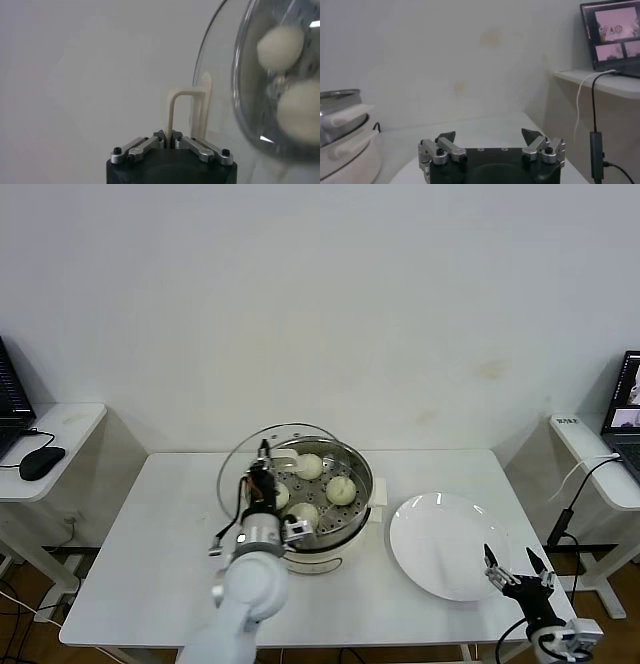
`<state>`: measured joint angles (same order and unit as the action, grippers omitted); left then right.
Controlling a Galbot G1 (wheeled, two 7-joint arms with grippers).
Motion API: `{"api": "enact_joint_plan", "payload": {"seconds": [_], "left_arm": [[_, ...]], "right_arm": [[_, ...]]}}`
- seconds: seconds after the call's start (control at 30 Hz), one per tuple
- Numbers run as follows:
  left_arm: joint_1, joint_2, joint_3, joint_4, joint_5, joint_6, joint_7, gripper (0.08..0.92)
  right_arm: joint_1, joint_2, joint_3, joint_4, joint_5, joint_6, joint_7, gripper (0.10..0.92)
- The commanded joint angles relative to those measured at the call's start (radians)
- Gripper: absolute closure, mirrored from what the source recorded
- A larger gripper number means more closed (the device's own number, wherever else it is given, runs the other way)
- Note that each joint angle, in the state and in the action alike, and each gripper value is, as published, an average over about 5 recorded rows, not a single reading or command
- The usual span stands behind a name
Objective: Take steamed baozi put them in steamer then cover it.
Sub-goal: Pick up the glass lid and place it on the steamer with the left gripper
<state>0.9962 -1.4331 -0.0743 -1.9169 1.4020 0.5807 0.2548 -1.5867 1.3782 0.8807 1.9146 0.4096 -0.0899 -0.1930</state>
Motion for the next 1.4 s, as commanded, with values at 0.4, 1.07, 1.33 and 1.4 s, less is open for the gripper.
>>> {"api": "enact_joint_plan", "payload": {"seconds": [0.4, 1.07, 1.33, 1.4], "left_arm": [[-0.118, -0.063, 0.157, 0.187, 0.042, 0.009, 0.008, 0.853], [-0.106, -0.031, 0.116, 0.179, 0.085, 0.002, 0.046, 0.853], [-0.102, -0.029, 0.093, 0.188, 0.091, -0.004, 0.048, 0.853], [-0.102, -0.030, 0.088, 0.189, 0.091, -0.004, 0.050, 0.853]], "right_arm": [[0.025, 0.007, -0.019, -0.049, -0.032, 0.002, 0.000, 0.203], [0.036, 0.005, -0.023, -0.069, -0.036, 0.006, -0.003, 0.203], [0.034, 0.007, -0.024, -0.071, -0.038, 0.008, -0.005, 0.203], [0.034, 0.007, -0.025, -0.071, -0.039, 0.008, -0.005, 0.203]]}}
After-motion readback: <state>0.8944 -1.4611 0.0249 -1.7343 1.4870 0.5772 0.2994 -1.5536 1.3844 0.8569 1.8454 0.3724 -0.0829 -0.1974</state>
